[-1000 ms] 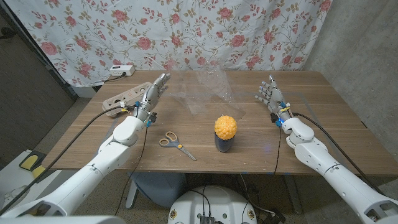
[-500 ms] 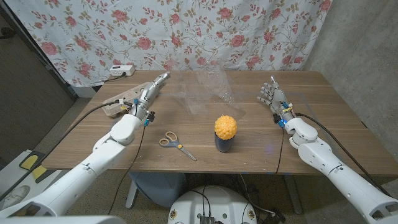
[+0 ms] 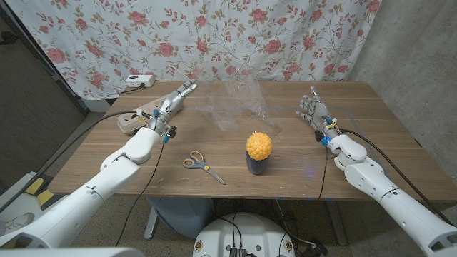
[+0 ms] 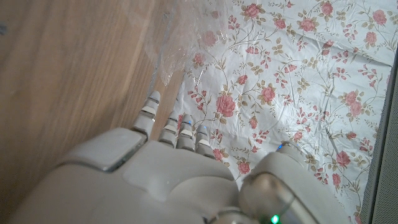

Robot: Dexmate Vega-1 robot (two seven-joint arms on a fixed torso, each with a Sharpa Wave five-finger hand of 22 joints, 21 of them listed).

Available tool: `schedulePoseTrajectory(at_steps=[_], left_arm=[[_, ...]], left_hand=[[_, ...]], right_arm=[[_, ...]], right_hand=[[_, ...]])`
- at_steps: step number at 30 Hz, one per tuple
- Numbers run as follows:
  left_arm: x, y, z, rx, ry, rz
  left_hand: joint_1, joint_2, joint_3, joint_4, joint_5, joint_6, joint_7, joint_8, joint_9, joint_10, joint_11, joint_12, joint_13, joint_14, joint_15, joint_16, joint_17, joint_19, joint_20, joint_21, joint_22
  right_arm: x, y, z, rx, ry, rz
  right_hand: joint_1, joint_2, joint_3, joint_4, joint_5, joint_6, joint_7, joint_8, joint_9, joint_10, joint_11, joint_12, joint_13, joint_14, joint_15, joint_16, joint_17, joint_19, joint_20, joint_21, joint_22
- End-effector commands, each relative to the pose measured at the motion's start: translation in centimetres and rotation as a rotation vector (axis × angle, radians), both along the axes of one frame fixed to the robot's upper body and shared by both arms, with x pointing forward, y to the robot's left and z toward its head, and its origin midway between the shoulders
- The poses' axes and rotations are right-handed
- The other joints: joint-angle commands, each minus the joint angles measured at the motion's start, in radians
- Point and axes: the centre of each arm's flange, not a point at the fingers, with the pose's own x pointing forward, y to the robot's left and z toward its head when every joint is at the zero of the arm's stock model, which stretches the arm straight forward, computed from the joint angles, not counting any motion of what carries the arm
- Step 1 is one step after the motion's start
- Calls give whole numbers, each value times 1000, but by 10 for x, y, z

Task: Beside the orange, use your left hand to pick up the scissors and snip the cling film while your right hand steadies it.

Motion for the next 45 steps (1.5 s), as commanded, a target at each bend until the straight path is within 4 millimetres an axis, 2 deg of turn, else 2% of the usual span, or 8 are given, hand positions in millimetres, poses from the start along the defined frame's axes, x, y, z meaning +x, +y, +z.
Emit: schedulePoseTrajectory(at_steps=[1, 14, 33, 45], left_arm=[[-14, 1, 16, 113, -1, 57], [-25, -10, 29, 193, -34, 67], [-39, -22, 35, 293, -82, 76], [-50, -42, 37, 399, -137, 78]], left_hand=[[15, -4, 2, -7, 7, 58, 0, 28, 4, 10, 3, 1, 2, -1, -5, 6, 1, -2, 6, -1, 1], [18, -4, 0, -7, 7, 82, -4, 34, 4, 15, 5, 0, 2, -1, -5, 5, 1, -4, 10, -2, 1], [26, -2, 1, -9, 8, 95, -5, 35, 4, 34, 8, 5, 2, 3, -6, 7, 1, -3, 11, -1, 1], [30, -2, 0, -9, 8, 98, -8, 34, 4, 42, 5, 6, 2, 6, -6, 7, 1, -2, 11, -1, 1]], right_arm=[[-3, -4, 1, 2, -11, 8], [0, -4, -1, 10, -8, 11], [-1, -5, 2, 2, -8, 10], [-1, -8, 3, 4, -13, 9]], right_hand=[[8, 5, 3, -8, -4, 0, 11, 4, -1, -3, 2, 6, 0, -4, 1, -2, 0, -9, 1, 5, 4], [10, 7, 4, -9, -5, 4, 13, 6, -1, -1, 3, 8, -3, -4, -1, -1, -1, -11, 1, 6, 4], [14, 11, 5, -11, -7, 4, 15, 6, -2, 1, 3, 9, -6, -3, -1, 1, -2, -13, 1, 7, 4], [17, 13, 6, -12, -8, 5, 15, 6, -2, 1, 2, 9, -9, -2, -1, 1, -3, -15, 1, 8, 4]])
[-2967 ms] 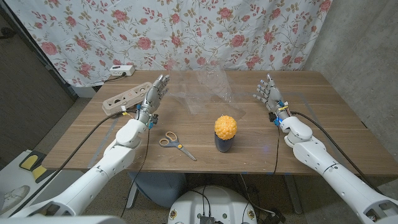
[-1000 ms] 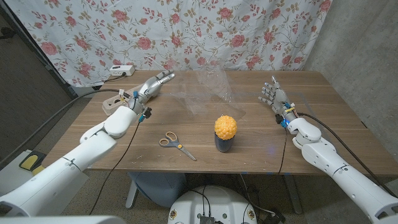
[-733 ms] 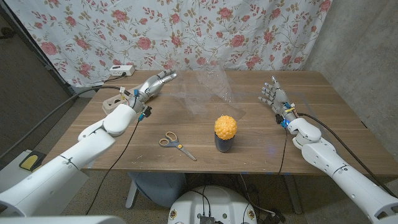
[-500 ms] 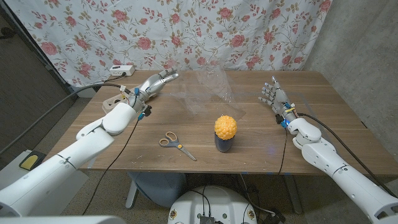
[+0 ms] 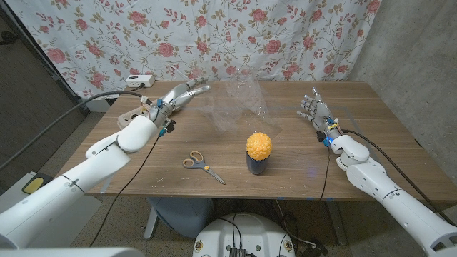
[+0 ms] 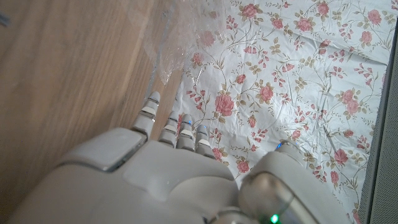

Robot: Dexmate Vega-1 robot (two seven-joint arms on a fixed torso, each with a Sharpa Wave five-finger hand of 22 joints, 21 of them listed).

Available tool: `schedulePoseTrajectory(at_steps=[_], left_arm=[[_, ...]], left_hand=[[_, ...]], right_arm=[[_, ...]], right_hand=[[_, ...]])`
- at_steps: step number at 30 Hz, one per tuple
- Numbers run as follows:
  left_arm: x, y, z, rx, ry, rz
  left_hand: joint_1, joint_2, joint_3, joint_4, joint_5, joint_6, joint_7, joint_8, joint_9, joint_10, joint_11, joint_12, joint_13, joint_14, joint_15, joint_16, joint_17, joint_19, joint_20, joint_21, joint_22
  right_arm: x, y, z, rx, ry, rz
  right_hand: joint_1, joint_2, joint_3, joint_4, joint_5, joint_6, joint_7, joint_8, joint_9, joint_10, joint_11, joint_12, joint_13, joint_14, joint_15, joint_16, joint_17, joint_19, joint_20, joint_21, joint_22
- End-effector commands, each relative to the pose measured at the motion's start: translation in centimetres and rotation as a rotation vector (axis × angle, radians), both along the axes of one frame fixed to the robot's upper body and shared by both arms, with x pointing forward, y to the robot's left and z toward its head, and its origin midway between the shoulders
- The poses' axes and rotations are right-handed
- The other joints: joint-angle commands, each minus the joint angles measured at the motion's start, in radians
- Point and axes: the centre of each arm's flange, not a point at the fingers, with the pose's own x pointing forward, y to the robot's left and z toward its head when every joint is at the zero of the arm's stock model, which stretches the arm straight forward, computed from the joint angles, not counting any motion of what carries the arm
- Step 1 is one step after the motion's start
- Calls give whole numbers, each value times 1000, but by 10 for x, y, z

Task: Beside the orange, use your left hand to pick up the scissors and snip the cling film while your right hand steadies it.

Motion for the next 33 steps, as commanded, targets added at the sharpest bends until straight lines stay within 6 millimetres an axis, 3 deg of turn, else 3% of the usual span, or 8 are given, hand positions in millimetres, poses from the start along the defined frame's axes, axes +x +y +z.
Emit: schedulePoseTrajectory(at_steps=[1, 33], left_arm=[[-11, -18, 1, 104, -48, 1], [-37, -46, 9, 363, -160, 80]], left_hand=[[13, -3, 5, -6, 5, 4, -2, 6, 3, 12, -1, 6, 2, 7, -7, 7, 1, 4, 5, -2, 1], [24, -3, 2, -6, 5, 3, -4, 0, 4, 46, -5, 13, 4, 19, 0, 9, 1, 0, 14, -3, 1]], right_arm=[[-1, -2, 3, -1, -6, -2], [2, 0, 1, -2, 3, -2]], right_hand=[[9, 5, 2, -8, 0, 2, 12, 6, 3, 1, 2, 5, 2, -3, -1, 1, 0, -2, 3, 8, 4], [15, 9, 3, -12, -3, 4, 11, 7, 2, 1, 3, 5, -4, -3, -1, 3, -2, -5, 3, 9, 5]])
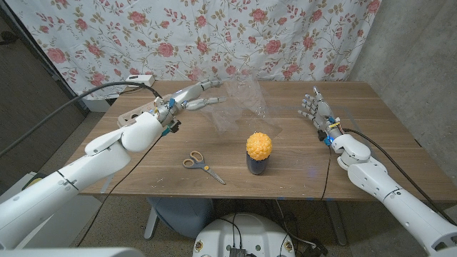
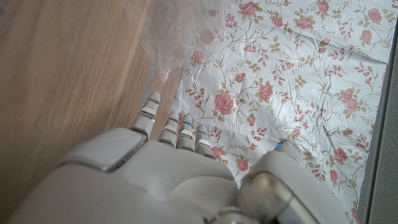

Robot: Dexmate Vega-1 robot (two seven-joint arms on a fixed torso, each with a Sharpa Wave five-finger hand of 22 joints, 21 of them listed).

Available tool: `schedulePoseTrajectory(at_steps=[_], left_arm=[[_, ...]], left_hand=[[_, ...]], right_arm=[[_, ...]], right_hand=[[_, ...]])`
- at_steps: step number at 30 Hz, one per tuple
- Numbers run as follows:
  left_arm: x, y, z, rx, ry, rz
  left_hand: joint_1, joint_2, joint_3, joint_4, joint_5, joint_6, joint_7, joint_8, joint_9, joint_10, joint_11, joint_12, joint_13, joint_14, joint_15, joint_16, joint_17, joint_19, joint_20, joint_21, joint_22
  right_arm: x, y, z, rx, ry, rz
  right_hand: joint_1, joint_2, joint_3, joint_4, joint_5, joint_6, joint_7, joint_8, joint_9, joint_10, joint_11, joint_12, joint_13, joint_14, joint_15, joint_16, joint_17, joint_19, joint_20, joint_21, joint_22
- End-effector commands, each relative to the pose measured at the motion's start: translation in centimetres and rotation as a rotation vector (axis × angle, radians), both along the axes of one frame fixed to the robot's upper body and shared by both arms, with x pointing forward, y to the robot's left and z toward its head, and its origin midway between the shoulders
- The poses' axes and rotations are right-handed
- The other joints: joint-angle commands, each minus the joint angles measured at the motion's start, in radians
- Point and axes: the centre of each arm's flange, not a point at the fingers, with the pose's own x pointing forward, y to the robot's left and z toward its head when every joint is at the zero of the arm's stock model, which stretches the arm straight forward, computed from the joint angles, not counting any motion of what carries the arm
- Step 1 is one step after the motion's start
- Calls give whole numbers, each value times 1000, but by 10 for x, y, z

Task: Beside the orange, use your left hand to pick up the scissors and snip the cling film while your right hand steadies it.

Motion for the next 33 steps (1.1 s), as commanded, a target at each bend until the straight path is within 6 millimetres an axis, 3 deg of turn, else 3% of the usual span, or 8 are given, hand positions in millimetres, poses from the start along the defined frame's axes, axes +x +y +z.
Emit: schedulePoseTrajectory(at_steps=[1, 8, 33], left_arm=[[-7, -10, 0, 89, -30, 27], [-6, -17, 0, 145, -43, 40], [-18, -25, 4, 263, -123, 103]], left_hand=[[11, 2, 2, -6, 5, -2, 1, 0, 1, 17, -1, 6, 4, 2, 3, 10, 1, -4, 10, -3, 1], [14, 1, -1, -5, 5, 45, -3, 15, 2, 55, -12, 16, 5, 14, 1, 14, 1, -5, 13, -3, 1], [27, 5, 1, -7, 6, 31, -6, 5, 2, 56, -13, 10, 6, 14, -2, 12, 1, -5, 16, -3, 1]], right_arm=[[3, 2, -1, -2, 5, 2], [6, 4, -2, -7, 9, 7], [8, 0, 1, 14, -15, 5]], right_hand=[[10, 4, -1, -8, -3, -2, 5, 7, 2, 1, 3, 5, -1, -2, -1, 3, 3, -6, 3, 5, 5], [11, 5, -1, -8, -3, -2, 5, 7, 2, 1, 3, 5, -2, -3, -1, 3, 2, -6, 3, 5, 5], [15, 8, 0, -12, -6, 4, -5, 8, 1, 1, 1, 6, -6, -5, -9, 3, 1, -8, 2, 6, 5]])
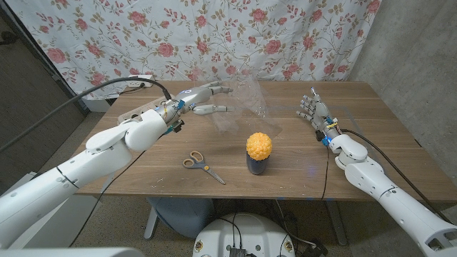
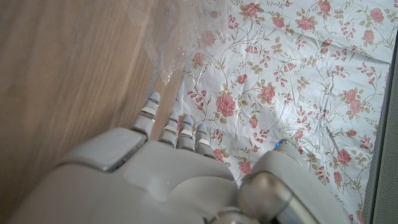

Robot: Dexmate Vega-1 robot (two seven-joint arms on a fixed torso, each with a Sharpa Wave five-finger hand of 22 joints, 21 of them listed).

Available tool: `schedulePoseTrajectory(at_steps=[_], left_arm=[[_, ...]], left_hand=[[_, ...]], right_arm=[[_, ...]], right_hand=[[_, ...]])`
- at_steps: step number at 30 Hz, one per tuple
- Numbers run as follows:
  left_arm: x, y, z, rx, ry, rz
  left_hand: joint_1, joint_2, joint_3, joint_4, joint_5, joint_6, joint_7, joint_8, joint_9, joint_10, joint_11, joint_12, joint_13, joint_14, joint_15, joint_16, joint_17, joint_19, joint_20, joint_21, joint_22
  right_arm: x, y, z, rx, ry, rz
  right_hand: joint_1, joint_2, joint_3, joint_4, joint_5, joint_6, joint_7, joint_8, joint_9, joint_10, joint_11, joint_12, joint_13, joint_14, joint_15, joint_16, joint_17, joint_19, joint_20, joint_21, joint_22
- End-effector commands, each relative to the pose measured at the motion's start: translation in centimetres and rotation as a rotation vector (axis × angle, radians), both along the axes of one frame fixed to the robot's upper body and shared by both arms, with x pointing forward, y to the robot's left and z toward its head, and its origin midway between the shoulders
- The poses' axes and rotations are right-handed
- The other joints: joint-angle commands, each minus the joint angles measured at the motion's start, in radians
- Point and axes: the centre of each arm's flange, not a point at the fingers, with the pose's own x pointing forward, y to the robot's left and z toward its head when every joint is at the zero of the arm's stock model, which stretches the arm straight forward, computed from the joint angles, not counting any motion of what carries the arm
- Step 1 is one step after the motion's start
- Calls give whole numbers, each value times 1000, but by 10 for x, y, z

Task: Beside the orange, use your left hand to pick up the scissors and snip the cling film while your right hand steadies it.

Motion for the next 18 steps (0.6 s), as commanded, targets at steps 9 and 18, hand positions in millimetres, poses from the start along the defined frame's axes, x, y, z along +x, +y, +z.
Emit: schedulePoseTrajectory(at_steps=[9, 18], left_arm=[[-15, -6, 3, 123, -77, 72], [-34, -25, 25, 242, -117, 112]], left_hand=[[71, 24, 30, -20, 10, -50, -11, -15, 2, 5, -15, -6, 11, 5, 2, 3, 0, -2, 22, -4, 1], [102, 25, 37, -24, 7, -100, -10, -26, 3, 6, -5, -9, 16, -1, 13, 2, 1, -10, 34, -5, 1]], right_arm=[[-1, -6, 4, 14, -12, -8], [1, -7, 4, 6, -13, -5]], right_hand=[[9, 0, -3, -10, 1, 0, -2, 1, 0, 1, -1, 6, 1, 0, -3, 3, 0, -9, 2, 7, 4], [10, 0, -3, -11, 0, 0, -2, 0, 0, 1, 0, 7, 0, 0, -3, 4, -1, -9, 2, 7, 4]])
